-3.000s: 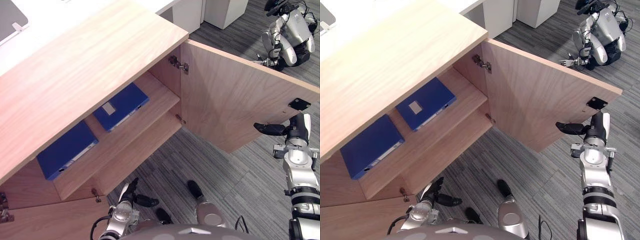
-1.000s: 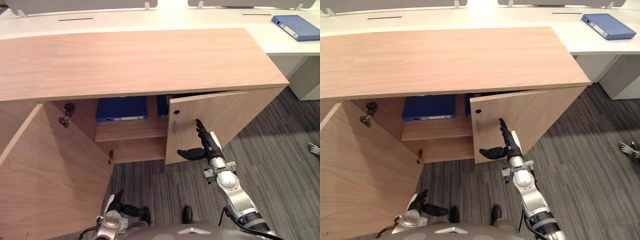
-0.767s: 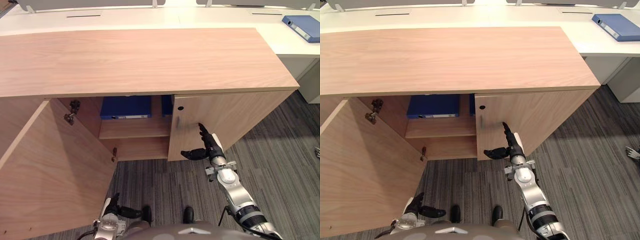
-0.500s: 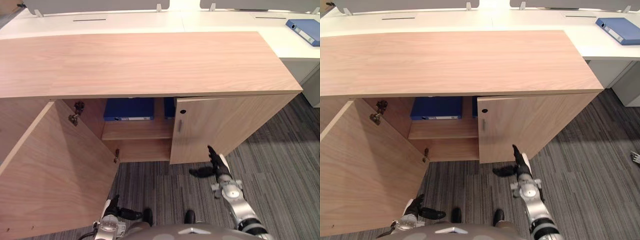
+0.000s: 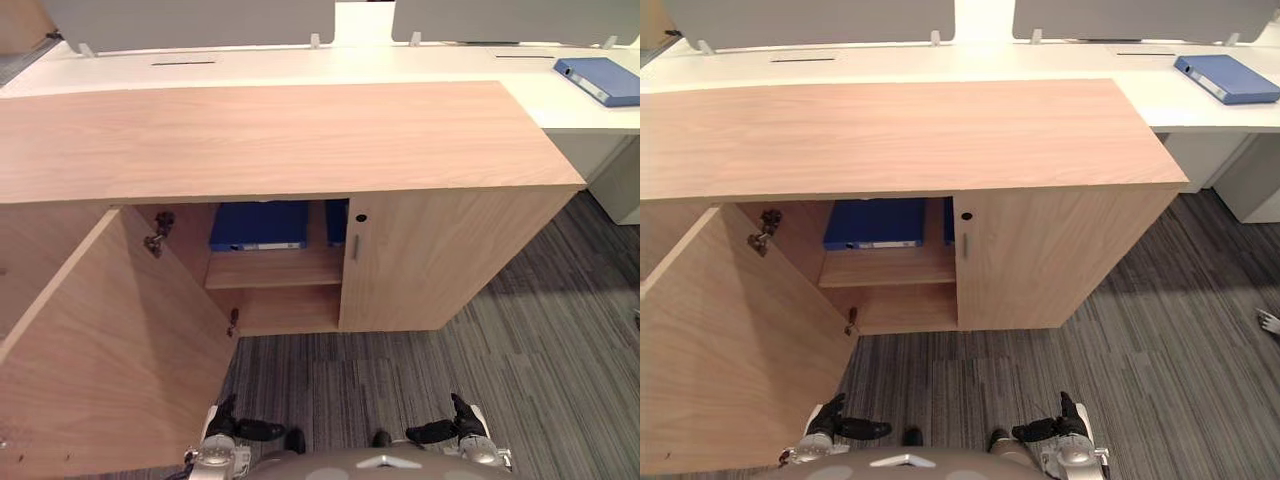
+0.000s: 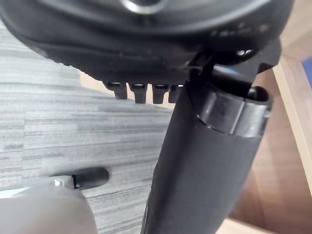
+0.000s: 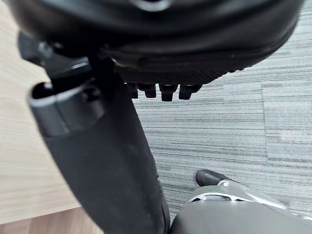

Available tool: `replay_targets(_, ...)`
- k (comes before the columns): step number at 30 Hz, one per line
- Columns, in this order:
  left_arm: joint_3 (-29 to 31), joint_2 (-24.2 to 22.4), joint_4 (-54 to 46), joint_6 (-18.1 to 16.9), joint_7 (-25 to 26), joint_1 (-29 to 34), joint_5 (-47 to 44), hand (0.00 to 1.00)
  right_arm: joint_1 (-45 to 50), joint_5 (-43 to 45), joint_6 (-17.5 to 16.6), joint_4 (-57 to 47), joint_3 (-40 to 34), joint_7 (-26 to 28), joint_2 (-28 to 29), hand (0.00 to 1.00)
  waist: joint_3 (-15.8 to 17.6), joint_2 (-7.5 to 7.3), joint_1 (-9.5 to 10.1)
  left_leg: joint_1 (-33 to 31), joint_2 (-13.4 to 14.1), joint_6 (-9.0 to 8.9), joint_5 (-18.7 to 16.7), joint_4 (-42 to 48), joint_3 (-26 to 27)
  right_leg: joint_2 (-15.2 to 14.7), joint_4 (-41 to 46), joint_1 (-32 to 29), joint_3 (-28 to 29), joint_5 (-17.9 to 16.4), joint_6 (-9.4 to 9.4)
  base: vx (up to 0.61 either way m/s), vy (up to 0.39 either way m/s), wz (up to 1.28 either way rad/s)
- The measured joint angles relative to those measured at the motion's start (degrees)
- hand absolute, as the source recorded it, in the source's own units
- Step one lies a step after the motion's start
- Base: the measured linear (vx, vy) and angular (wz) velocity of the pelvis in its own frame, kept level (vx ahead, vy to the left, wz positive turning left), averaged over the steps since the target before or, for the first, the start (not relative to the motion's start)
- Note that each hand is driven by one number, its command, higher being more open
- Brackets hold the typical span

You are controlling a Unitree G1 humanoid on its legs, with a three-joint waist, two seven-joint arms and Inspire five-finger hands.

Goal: Walk over to the cabinet, pick up the folder, carry it to the office cabinet, place the folder inside the office cabinet, then close the office cabinet door

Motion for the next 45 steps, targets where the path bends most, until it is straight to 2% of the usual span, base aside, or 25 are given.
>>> replay_targets(5,4.6,-1.2,-0.1,-0.1,1.3,0.8,-4.6,1.00,-1.8,0.2,0.0,1.0,-1.2,-0.7,1.3,1.00,0.2,-0.01,0.60,-1.6,-0.6,0.27,0.5,0.2,-4.6,0.3,-1.2,1.3,-1.8,-1.1,-0.07,0.04,-0.037,0.49)
replay_targets(7,6.6,-1.7,-0.1,-0.1,1.6,1.0,-6.1,1.00,-2.3,0.5,0.0,1.1,-1.2,-0.8,2.0,1.00,0.4,-0.05,0.69,-2.0,-0.8,0.35,0.8,0.3,-7.0,0.3,-1.6,2.3,-3.5,-0.8,-0.60,0.10,-0.043,0.69)
replay_targets(10,11.7,-3.5,-1.0,0.0,2.0,1.4,-10.8,1.00,-2.8,2.3,0.0,0.9,-2.8,-1.2,3.6,1.00,0.8,-0.16,1.91,-2.0,-1.3,0.23,0.8,1.0,-11.6,0.3,-1.8,5.1,-4.2,-1.5,-1.71,0.10,-0.029,0.92)
replay_targets(12,14.2,-4.3,-2.8,0.0,2.1,1.5,-12.8,1.00,-3.4,2.3,0.0,0.2,-3.4,-1.8,4.1,1.00,1.8,-0.27,2.73,-2.7,-2.0,-0.31,0.4,3.0,-12.4,-0.1,-0.9,6.1,-5.0,-2.4,-2.17,0.02,-0.021,0.74)
replay_targets(13,15.6,-4.6,-4.4,0.0,2.1,1.4,-14.3,1.00,-3.5,2.4,0.0,-1.4,-3.4,-2.0,4.4,1.00,2.3,-0.61,2.77,-4.4,-3.2,-0.61,-0.2,5.6,-12.5,-1.0,0.4,6.3,-6.1,-4.2,-1.96,-0.02,-0.013,1.07)
replay_targets(14,17.0,-4.6,-5.9,0.0,2.2,1.0,-15.7,1.00,-4.0,2.5,-0.1,-3.0,-3.4,-2.3,4.6,1.00,3.2,-0.68,2.78,-6.2,-3.7,-0.12,-1.8,8.8,-12.0,-2.0,2.0,6.2,-7.4,-6.0,-1.52,-0.07,0.004,0.94)
replay_targets(15,18.0,-4.6,-6.4,0.0,2.3,0.6,-16.5,1.00,-4.5,2.5,-0.1,-3.4,-3.5,-2.3,4.6,1.00,3.7,-0.47,3.39,-7.3,-3.6,0.20,-3.8,10.8,-10.8,-2.2,2.7,6.2,-7.8,-6.3,-1.57,-0.11,-0.007,0.64)
replay_targets(16,20.6,-4.7,-6.7,0.0,2.8,0.5,-17.5,1.00,-4.8,2.8,-0.1,-4.9,-3.7,-2.4,5.0,1.00,3.9,0.12,3.46,-9.4,-1.6,0.13,-6.4,15.2,-4.2,-2.2,3.1,6.1,-9.4,-6.9,-1.52,-0.10,0.002,0.48)
replay_targets(17,22.8,-4.7,-6.7,0.0,3.6,0.4,-18.5,1.00,-4.9,3.1,-0.2,-6.0,-3.8,-2.7,5.2,1.00,4.1,-0.10,3.29,-11.1,0.1,0.07,-7.9,20.4,1.0,-3.1,3.7,6.3,-11.0,-7.6,-1.48,-0.04,0.010,0.59)
replay_targets(19,24.9,-4.5,-6.9,0.0,4.3,0.3,-19.1,1.00,-4.8,4.2,-0.1,-6.2,-4.9,-3.0,5.3,1.00,4.1,-0.11,3.34,-11.9,1.6,-0.28,-11.2,28.3,6.2,-4.5,4.9,6.6,-12.3,-8.5,-0.90,0.07,0.078,0.54)
replay_targets(20,26.2,-4.6,-7.9,0.0,4.4,0.3,-19.1,1.00,-4.1,4.6,0.0,-7.0,-6.2,-3.4,5.2,1.00,3.5,1.04,2.95,-11.0,2.5,-0.83,-14.6,28.8,8.5,-4.6,5.4,6.7,-13.8,-9.0,0.04,0.11,0.135,0.53)
replay_targets(21,26.9,-4.5,-8.5,0.0,4.4,0.2,-19.1,1.00,-4.1,4.6,0.0,-6.9,-6.8,-3.5,4.8,1.00,3.2,1.81,2.88,-10.5,2.6,0.09,-15.6,26.9,8.7,-4.4,5.8,6.6,-13.9,-9.3,0.51,0.14,0.189,0.49)
replay_targets(23,28.8,-1.8,-9.5,0.0,4.5,-0.1,-19.1,1.00,-4.3,4.6,0.5,-6.6,-7.6,-3.4,6.0,1.00,3.1,-0.35,3.59,-8.9,0.2,0.52,-13.6,22.6,8.7,-5.3,4.6,6.8,-12.3,-8.8,0.75,0.14,0.145,0.18)
replay_targets(24,29.1,-0.1,-9.6,0.0,4.6,0.0,-19.1,1.00,-4.3,4.6,0.5,-6.0,-7.6,-3.4,6.1,1.00,2.8,-0.93,3.58,-8.1,-0.5,0.64,-13.4,21.4,8.6,-5.4,3.0,7.4,-11.4,-8.2,1.08,0.13,0.094,0.12)
replay_targets(26,29.6,2.1,-9.9,0.0,4.6,0.1,-18.9,1.00,-4.5,4.6,0.5,-5.0,-7.7,-3.4,5.8,1.00,2.6,-1.07,3.66,-6.5,-1.1,0.74,-13.3,20.3,8.3,-5.2,0.8,9.5,-9.9,-7.3,0.88,0.12,0.081,0.08)
replay_targets(30,33.3,6.0,-13.5,0.0,5.0,0.0,-18.8,1.00,-5.5,4.6,0.4,-2.5,-7.6,-3.4,5.4,1.00,2.2,-0.85,3.79,-3.2,-0.6,0.96,-12.3,16.3,7.9,-3.6,-2.3,11.9,-6.8,-4.3,-0.01,0.10,0.024,0.00)
replay_targets(33,33.7,8.6,-17.6,-0.1,5.7,0.5,-18.8,1.00,-5.3,4.6,0.4,-0.8,-7.5,-3.5,4.8,1.00,1.5,-0.72,3.88,-0.9,0.7,0.24,-11.4,13.6,7.2,-1.9,-3.2,13.2,-5.1,-2.6,-1.32,0.08,-0.047,0.03)
replay_targets(37,33.4,10.5,-23.1,-1.1,6.2,2.0,-18.8,1.00,-3.8,4.6,0.3,0.0,-5.9,-3.5,3.3,1.00,0.3,-0.42,3.98,0.5,2.1,-0.50,-10.9,12.5,6.7,-0.3,-2.3,13.8,-3.5,-1.5,-1.82,0.06,-0.059,0.04)
replay_targets(39,32.5,10.9,-24.9,-1.4,6.6,2.5,-18.8,1.00,-3.0,4.6,0.3,0.1,-5.5,-3.5,2.4,1.00,-0.2,0.46,3.84,1.3,3.3,-0.63,-10.8,12.6,6.0,0.5,1.2,12.8,-2.6,-1.5,-1.91,0.07,-0.100,0.06)
replay_targets(40,32.1,10.9,-25.4,-1.4,6.8,2.7,-18.8,1.00,-2.7,4.6,0.2,0.2,-5.5,-3.3,1.8,1.00,-0.4,2.26,3.70,1.6,5.2,-0.64,-10.7,12.6,5.6,1.4,4.9,10.4,-1.3,-3.9,-1.85,0.02,-0.102,-0.02)
replay_targets(41,31.4,11.4,-25.8,-1.9,7.0,2.9,-18.8,1.00,-2.6,4.6,0.0,0.4,-5.4,-3.1,1.7,1.00,-0.6,2.07,3.76,1.9,5.5,-1.07,-10.5,12.3,5.5,2.9,-3.0,10.7,-0.2,-5.3,-2.06,-0.02,-0.093,-0.03)
replay_targets(42,31.4,11.7,-25.9,-2.2,7.1,2.9,-18.8,1.00,-2.5,4.6,-0.1,0.4,-5.4,-3.0,1.8,1.00,-0.6,1.42,3.82,1.9,5.0,-1.12,-10.5,12.2,5.4,2.7,-7.0,10.7,0.2,-2.4,-2.54,-0.06,-0.129,0.15)
replay_targets(43,30.6,11.6,-26.3,-2.3,6.9,2.8,-18.8,1.00,-2.2,4.6,-0.3,0.6,-5.6,-2.9,1.1,1.00,-0.7,0.87,3.50,2.3,3.8,-2.17,-11.1,11.5,4.3,2.1,-8.0,10.4,-0.1,-0.1,-1.66,-0.02,-0.135,0.24)
replay_targets(45,28.4,11.2,-26.6,-2.3,6.2,3.3,-18.8,1.00,-2.2,4.6,-0.3,0.9,-5.6,-3.0,-0.4,1.00,-0.8,1.93,3.59,2.8,4.6,-2.71,-11.0,10.8,3.9,2.6,-8.4,10.6,0.0,-0.1,-1.70,-0.01,-0.092,0.11)
